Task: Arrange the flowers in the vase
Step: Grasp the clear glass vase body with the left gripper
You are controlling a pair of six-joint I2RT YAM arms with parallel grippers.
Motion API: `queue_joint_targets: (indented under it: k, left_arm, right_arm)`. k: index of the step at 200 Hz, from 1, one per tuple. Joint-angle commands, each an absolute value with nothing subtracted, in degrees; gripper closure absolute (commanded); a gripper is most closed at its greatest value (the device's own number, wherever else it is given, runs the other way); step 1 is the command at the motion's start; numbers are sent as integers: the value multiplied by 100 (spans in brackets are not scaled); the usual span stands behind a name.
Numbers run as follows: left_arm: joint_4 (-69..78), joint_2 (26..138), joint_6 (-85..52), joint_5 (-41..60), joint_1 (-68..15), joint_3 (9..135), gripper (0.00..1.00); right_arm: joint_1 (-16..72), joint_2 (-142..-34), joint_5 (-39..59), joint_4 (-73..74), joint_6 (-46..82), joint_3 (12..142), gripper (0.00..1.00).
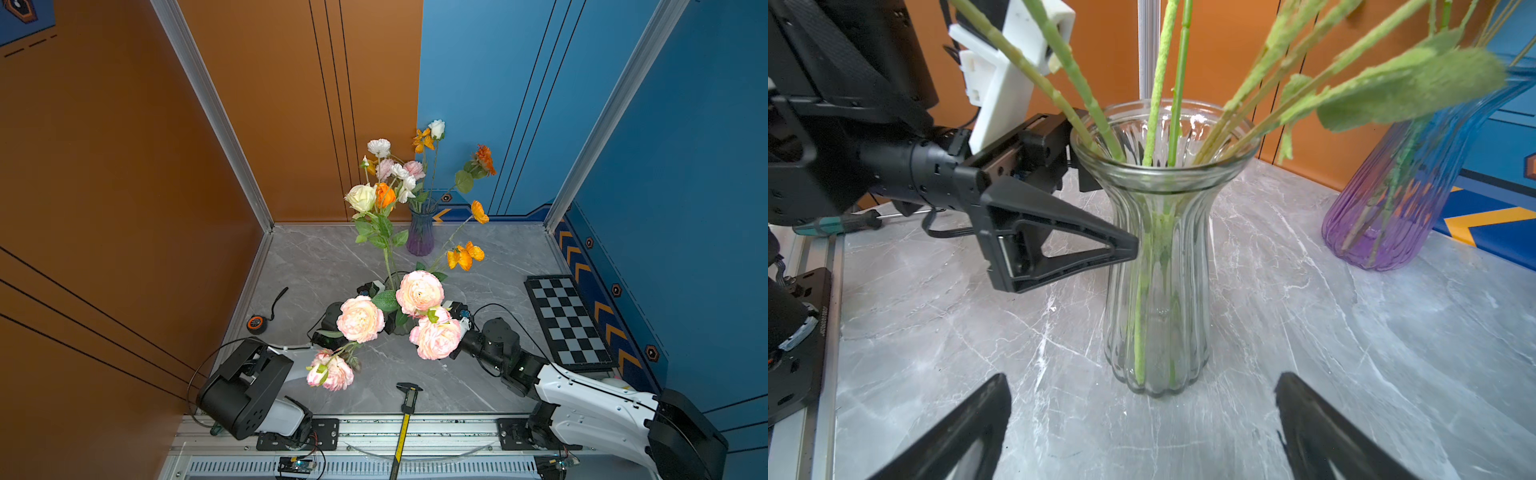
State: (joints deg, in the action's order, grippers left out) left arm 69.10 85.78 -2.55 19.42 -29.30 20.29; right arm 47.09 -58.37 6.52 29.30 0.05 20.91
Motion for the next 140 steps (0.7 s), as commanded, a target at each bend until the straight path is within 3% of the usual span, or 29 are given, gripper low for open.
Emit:
queue_joint_targets:
  k: [1, 70, 132, 140]
  left_arm:
    - [8068, 9093, -667, 2369, -2843, 2303, 2]
    - [8077, 9559, -317, 2398, -3015, 2801, 0]
    - [8073, 9592, -57, 2319, -3089, 2916, 13]
    - [8068, 9580, -44, 2320, -3092, 2924, 19]
  right_arm:
    - [4739, -5732, 879, 2805, 83, 2322, 0]
    - [4919, -5930, 968, 2565, -29, 2654, 0]
    - [4925, -6047, 923, 2574, -26, 2734, 0]
    - [4917, -6068, 916, 2584, -26, 2733, 0]
